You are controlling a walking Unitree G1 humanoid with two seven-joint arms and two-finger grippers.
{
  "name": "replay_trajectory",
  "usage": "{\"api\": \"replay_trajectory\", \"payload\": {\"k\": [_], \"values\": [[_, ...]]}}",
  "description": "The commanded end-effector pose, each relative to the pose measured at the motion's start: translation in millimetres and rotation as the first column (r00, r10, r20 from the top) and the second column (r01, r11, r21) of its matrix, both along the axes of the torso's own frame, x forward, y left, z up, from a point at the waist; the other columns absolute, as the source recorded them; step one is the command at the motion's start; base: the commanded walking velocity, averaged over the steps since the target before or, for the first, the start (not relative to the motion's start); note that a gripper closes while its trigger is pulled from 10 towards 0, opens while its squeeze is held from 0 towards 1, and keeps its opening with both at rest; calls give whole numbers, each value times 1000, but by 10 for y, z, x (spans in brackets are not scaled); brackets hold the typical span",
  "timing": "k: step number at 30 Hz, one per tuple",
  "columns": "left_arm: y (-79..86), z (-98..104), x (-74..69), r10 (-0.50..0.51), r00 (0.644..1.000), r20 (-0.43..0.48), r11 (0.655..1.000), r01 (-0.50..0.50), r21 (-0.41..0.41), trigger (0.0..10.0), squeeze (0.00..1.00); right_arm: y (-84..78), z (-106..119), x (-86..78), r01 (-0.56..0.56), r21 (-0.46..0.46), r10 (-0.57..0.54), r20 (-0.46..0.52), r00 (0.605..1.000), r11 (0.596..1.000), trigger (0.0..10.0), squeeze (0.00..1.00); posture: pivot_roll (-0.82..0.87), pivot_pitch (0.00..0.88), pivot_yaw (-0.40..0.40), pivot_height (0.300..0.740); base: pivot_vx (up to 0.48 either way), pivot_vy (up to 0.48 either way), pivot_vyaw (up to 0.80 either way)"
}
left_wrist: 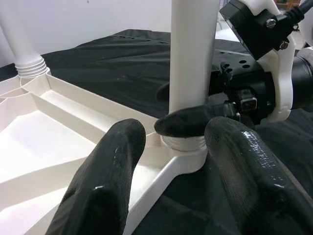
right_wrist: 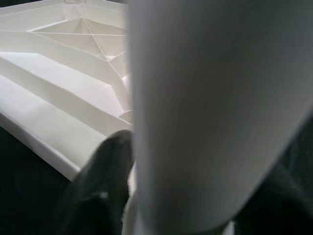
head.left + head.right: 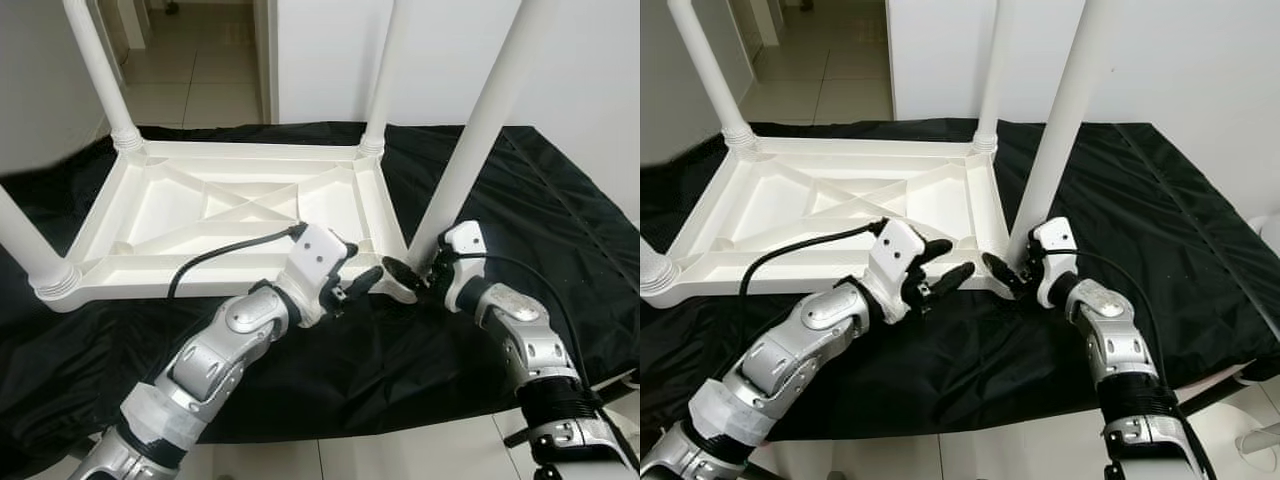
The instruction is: Building children table
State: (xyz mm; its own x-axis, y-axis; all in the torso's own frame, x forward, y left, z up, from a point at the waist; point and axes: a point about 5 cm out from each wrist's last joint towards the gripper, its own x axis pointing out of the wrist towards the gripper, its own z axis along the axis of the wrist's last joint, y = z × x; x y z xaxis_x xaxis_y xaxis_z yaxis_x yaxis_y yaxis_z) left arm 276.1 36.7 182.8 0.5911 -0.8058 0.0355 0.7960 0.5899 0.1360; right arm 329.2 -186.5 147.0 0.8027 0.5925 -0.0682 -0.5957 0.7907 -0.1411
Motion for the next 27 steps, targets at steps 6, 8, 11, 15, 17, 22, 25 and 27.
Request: {"api": "replay_trajectory", "payload": {"k": [6, 8, 11, 15, 17, 22, 25, 27], "values": [[-69, 0, -115, -245, 970, 4, 969, 244, 44, 10000, 0, 28, -147, -31, -60, 7, 60, -56, 997, 998, 0, 0, -58, 0, -20, 740, 0, 0, 0], [-66, -1, -116, -244, 970, 5, 969, 243, 43, 10000, 0, 17, -168, -34, -63, 11, 63, -60, 996, 998, 0, 0, -58, 0, -20, 740, 0, 0, 0], [-62, -3, -119, -242, 970, 5, 970, 241, 42, 10000, 0, 7, -182, -40, -50, 29, 51, -61, 997, 998, 4824, 0, -56, 0, -21, 740, 0, 0, 0], [-57, -12, -129, -241, 971, 2, 970, 241, 39, 10000, 0, 19, -182, -57, -11, 83, 16, -61, 998, 997, 10000, 0, -57, 0, -25, 740, 0, 0, 0], [-58, -19, -137, -241, 970, 0, 970, 241, 39, 10000, 0, 40, -168, -64, 33, 103, -28, -55, 998, 994, 10000, 0, -63, 0, -32, 740, 0, 0, 0], [-74, -29, -140, -234, 972, -3, 972, 234, 27, 10000, 0, 85, -93, -57, 245, 129, -240, -52, 969, 961, 10000, 0, -64, 0, -37, 740, 0, 0, 0], [-69, -36, -131, -229, 973, -3, 973, 229, 31, 10000, 0, 118, -79, -87, 316, 150, -310, -64, 949, 937, 10000, 0, -68, 0, -35, 740, 0, 0, 0], [-61, -40, -127, -229, 973, -3, 973, 229, 35, 10000, 0, 144, -80, -109, 388, 177, -380, -82, 922, 904, 10000, 0, -72, 0, -31, 740, 0, 0, 0]]}}
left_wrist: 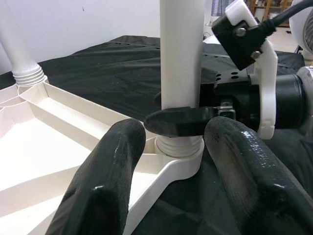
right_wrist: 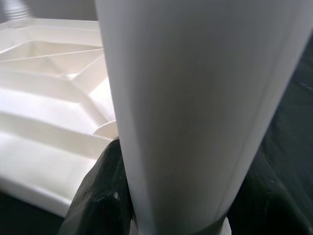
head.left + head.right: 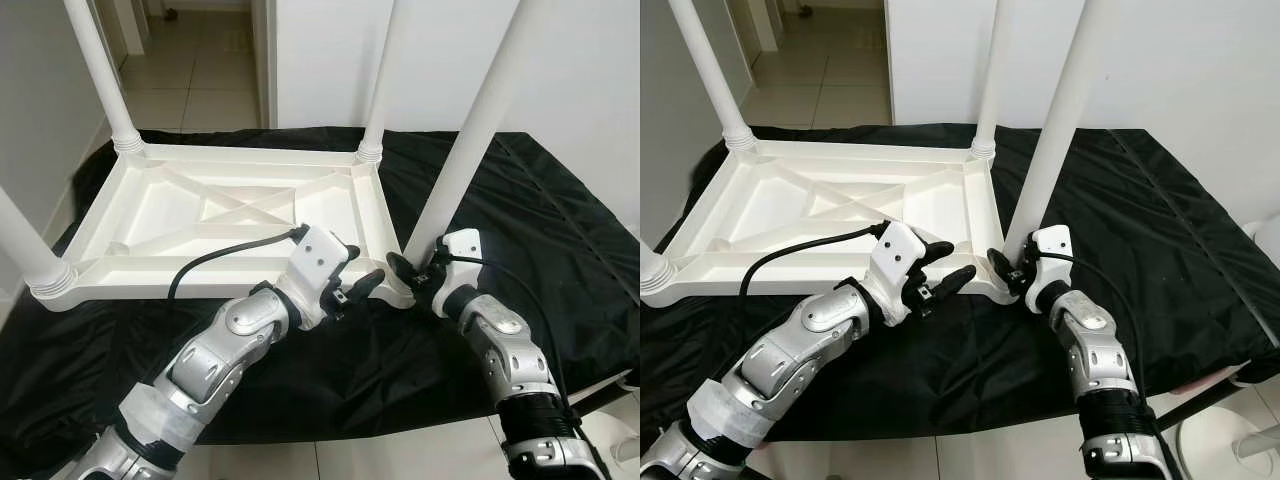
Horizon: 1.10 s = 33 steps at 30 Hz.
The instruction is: Building children table
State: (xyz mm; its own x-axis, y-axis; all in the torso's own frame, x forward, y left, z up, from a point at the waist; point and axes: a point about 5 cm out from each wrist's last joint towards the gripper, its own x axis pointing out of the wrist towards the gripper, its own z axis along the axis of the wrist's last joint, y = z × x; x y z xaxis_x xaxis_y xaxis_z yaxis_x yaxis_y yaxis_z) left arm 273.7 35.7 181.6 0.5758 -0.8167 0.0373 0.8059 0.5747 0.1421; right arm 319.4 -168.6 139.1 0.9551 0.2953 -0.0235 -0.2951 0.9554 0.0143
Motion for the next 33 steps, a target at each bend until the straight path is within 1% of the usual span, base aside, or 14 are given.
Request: {"api": "replay_trajectory", "payload": {"k": [1, 3, 4, 6, 7, 9, 11, 12, 13, 17, 23, 25, 26, 33], "values": [[-49, -30, -103, -211, 977, -8, 977, 211, 33, 10000, 0, -27, -3, -16, 74, 45, -73, -18, 997, 996, 10000, 0, -75, 0, -28, 740, 0, 0, 0], [-47, -31, -103, -212, 977, -8, 977, 212, 33, 10000, 0, -22, -4, -21, 86, 53, -85, -21, 996, 995, 10000, 0, -75, 0, -28, 740, 0, 0, 0], [-45, -31, -97, -213, 977, -8, 976, 213, 36, 10000, 0, 11, -13, -42, 147, 63, -146, -21, 989, 987, 10000, 0, -79, 0, -25, 740, 0, 0, 0], [-45, -31, -97, -213, 977, -8, 976, 213, 36, 10000, 0, 11, -13, -42, 147, 63, -146, -21, 989, 987, 10000, 0, -79, 0, -25, 740, 0, 0, 0], [-45, -28, -89, -214, 977, -6, 976, 214, 37, 10000, 0, 55, -24, -71, 240, 76, -239, -19, 971, 968, 10000, 0, -81, 0, -24, 740, 0, 0, 0], [-45, -28, -89, -214, 977, -6, 976, 214, 37, 10000, 0, 55, -24, -71, 240, 76, -239, -19, 971, 968, 10000, 0, -81, 0, -24, 740, 0, 0, 0], [-49, -17, -71, -216, 976, -3, 976, 216, 36, 10000, 0, 150, -46, -130, 433, 107, -432, -31, 901, 895, 10000, 0, -78, 0, -23, 740, 0, 0, 0], [-49, -17, -71, -216, 976, -3, 976, 216, 36, 10000, 0, 150, -46, -130, 433, 107, -432, -31, 901, 895, 10000, 0, -78, 0, -23, 740, 0, 0, 0], [-53, -8, -63, -217, 976, 0, 976, 217, 34, 10000, 0, 229, -26, -148, 518, 132, -517, -45, 855, 845, 10000, 0, -81, 0, -17, 740, 0, 0, 0], [-70, 3, -64, -226, 974, 4, 974, 226, 33, 10000, 0, 302, 87, -122, 487, 148, -492, -5, 871, 861, 10000, 0, -86, 0, -10, 740, 0, 0, 0], [-68, 9, -58, -237, 971, 7, 971, 237, 34, 10000, 0, 332, 89, -133, 479, 163, -483, -15, 875, 863, 10000, 0, -77, 0, -10, 740, 0, 0, 0], [-63, 13, -51, -237, 971, 9, 971, 237, 34, 10000, 0, 350, 83, -136, 471, 170, -475, -19, 880, 865, 10000, 47, -74, 0, -11, 740, 0, 0, 0], [-53, 15, -50, -238, 971, 9, 971, 237, 34, 10000, 0, 371, 97, -142, 459, 185, -465, -14, 885, 869, 10000, 1000, -71, 0, -11, 740, 0, 0, 0], [-21, 18, -58, -232, 973, 10, 972, 231, 39, 10000, 0, 326, 166, -149, 420, 185, -434, 45, 900, 888, 10000, 1000, -59, 0, -14, 740, 0, 0, 0]]}}
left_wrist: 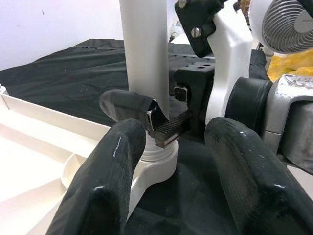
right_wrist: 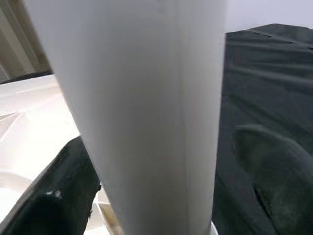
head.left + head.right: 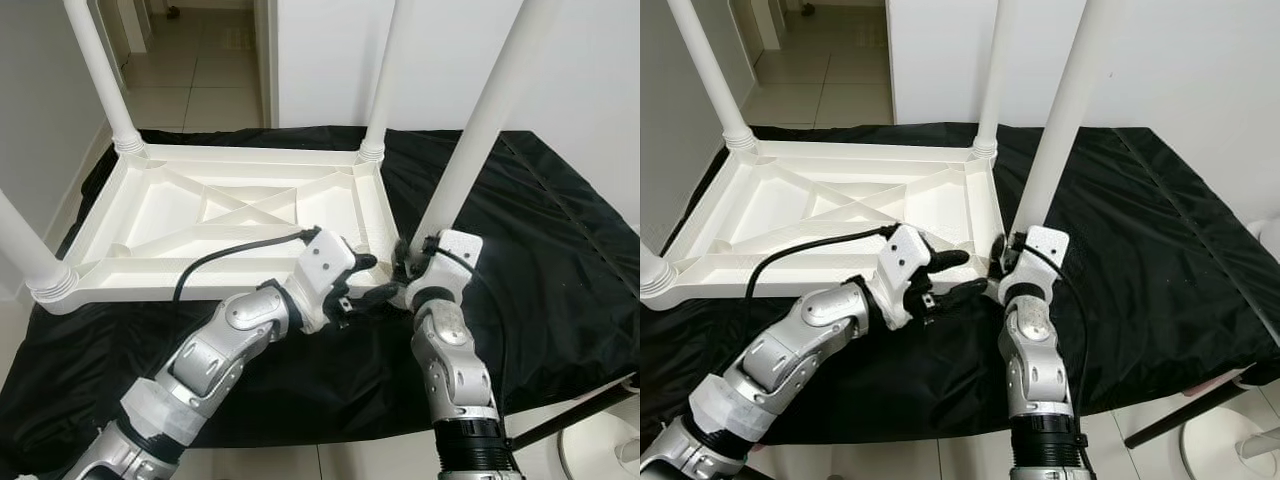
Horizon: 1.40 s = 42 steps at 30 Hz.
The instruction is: Building children table
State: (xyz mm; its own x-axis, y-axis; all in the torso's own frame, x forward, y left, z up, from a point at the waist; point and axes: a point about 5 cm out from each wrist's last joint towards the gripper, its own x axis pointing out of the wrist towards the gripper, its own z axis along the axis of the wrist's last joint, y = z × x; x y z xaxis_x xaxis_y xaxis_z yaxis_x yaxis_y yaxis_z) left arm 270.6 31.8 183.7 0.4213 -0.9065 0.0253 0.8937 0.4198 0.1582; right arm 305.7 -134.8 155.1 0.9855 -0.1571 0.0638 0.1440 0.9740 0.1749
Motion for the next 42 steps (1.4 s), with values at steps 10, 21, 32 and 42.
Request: {"api": "replay_trajectory", "payload": {"k": [10, 21, 32, 42], "values": [[67, -47, -12, -36, 999, 2, 999, 35, 36, 10000, 0, -179, -12, -23, -175, -62, 177, 17, 984, 983, 10000, 0, -64, 0, -16, 740, 0, 0, 0], [155, -61, -45, -56, 998, -9, 997, 57, 51, 10000, 0, -435, -93, 22, -510, -210, 509, -67, 858, 834, 10000, 0, -68, 0, -11, 740, 0, 0, 0], [78, -33, -51, -63, 998, -10, 997, 64, 36, 10000, 0, -496, -104, 189, -652, -234, 644, -123, 755, 721, 10000, 0, -63, 0, 2, 740, 0, 0, 0], [26, 0, -72, -86, 996, -2, 996, 86, 28, 10000, 0, -443, -205, 318, -726, -276, 694, -219, 685, 630, 0, 0, -58, 0, 17, 740, 0, 0, 0]]}}
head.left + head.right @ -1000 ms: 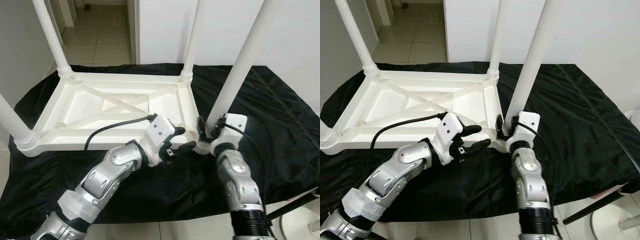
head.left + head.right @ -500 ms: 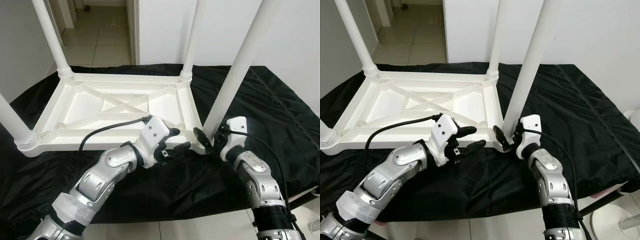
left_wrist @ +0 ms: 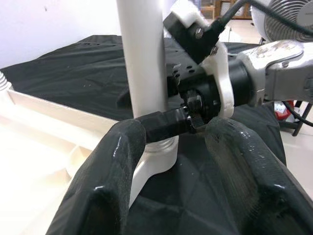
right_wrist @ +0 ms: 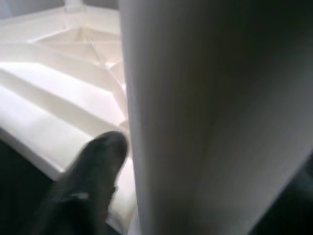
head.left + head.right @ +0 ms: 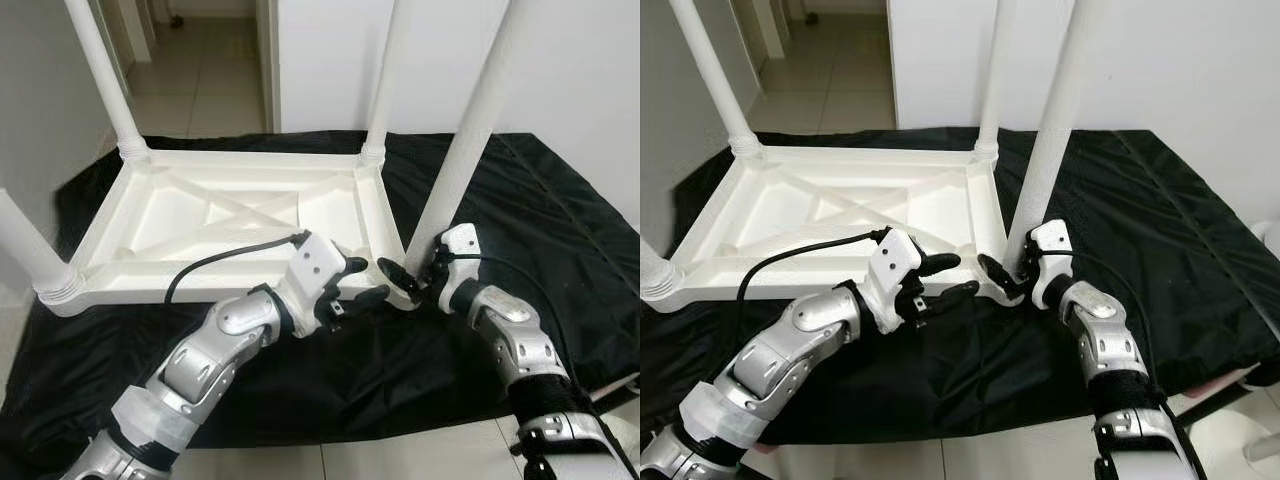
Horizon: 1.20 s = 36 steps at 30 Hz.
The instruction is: Building children table
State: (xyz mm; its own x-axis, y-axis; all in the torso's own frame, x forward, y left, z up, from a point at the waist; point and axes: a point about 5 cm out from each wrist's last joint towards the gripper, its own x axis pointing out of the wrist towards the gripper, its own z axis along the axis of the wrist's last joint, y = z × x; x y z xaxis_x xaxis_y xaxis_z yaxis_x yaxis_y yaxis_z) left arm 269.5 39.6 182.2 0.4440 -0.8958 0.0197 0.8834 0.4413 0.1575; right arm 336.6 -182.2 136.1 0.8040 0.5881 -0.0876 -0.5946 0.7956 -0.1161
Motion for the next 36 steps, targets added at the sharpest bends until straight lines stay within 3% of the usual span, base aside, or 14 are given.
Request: {"api": "replay_trajectory", "payload": {"k": [1, 11, 12, 13, 16, 19, 24, 27, 30, 32, 35, 36], "values": [[-54, 15, -62, -113, 994, 0, 993, 113, 24, 10000, 0, 37, -31, 11, -38, -39, 37, -14, 999, 999, 0, 0, -58, 0, 17, 740, 0, 0, 0], [-61, 20, -57, -114, 994, 3, 993, 114, 24, 10000, 0, -13, -75, -14, -57, -37, 56, -19, 998, 998, 0, 0, -60, 0, 15, 740, 0, 0, 0], [-61, 21, -61, -113, 994, 2, 993, 113, 23, 10000, 0, -31, -66, -18, -42, -25, 42, -16, 999, 999, 7255, 0, -59, 0, 11, 740, 0, 0, 0], [-60, 22, -62, -112, 994, 1, 993, 112, 21, 10000, 0, -45, -49, -21, -24, 1, 24, -9, 1000, 1000, 10000, 0, -60, 0, 11, 740, 0, 0, 0], [-59, 19, -60, -110, 994, -1, 994, 110, 20, 10000, 0, -39, 3, -33, 6, 76, -6, -4, 1000, 997, 10000, 0, -63, 0, 11, 740, 0, 0, 0], [-60, 17, -63, -109, 994, -1, 994, 109, 20, 10000, 0, -36, 18, -36, 17, 86, -17, 0, 1000, 996, 10000, 0, -65, 0, 8, 740, 0, 0, 0], [-56, -4, -69, -101, 995, -17, 995, 102, 16, 10000, 0, -24, 78, -9, 189, 80, -189, -2, 982, 979, 10000, 0, -66, 0, 2, 740, 0, 0, 0], [-55, -12, -68, -101, 995, -22, 995, 101, 18, 10000, 0, -19, 81, -7, 212, 88, -212, -10, 977, 973, 10000, 0, -66, 0, 2, 740, 0, 0, 0], [-44, -33, -57, -89, 996, -27, 996, 90, 28, 10000, 0, 66, 59, -40, 303, 111, -301, -32, 953, 947, 10000, 0, -65, 8, -5, 740, 0, 0, 0], [-28, -33, -55, -80, 996, -28, 996, 80, 28, 10000, 0, 161, 35, -97, 403, 125, -400, -46, 915, 907, 10000, 0, -64, 12, -5, 740, 0, 0, 0], [-21, -34, -57, -78, 997, -28, 997, 79, 28, 10000, 0, 184, 31, -116, 447, 134, -444, -50, 895, 885, 10000, 0, -65, 14, -5, 740, 0, 0, 0], [-15, -37, -59, -77, 997, -28, 997, 77, 29, 10000, 0, 210, 20, -139, 496, 140, -492, -62, 868, 857, 10000, 0, -65, 16, -7, 740, 0, 0, 0]]}}
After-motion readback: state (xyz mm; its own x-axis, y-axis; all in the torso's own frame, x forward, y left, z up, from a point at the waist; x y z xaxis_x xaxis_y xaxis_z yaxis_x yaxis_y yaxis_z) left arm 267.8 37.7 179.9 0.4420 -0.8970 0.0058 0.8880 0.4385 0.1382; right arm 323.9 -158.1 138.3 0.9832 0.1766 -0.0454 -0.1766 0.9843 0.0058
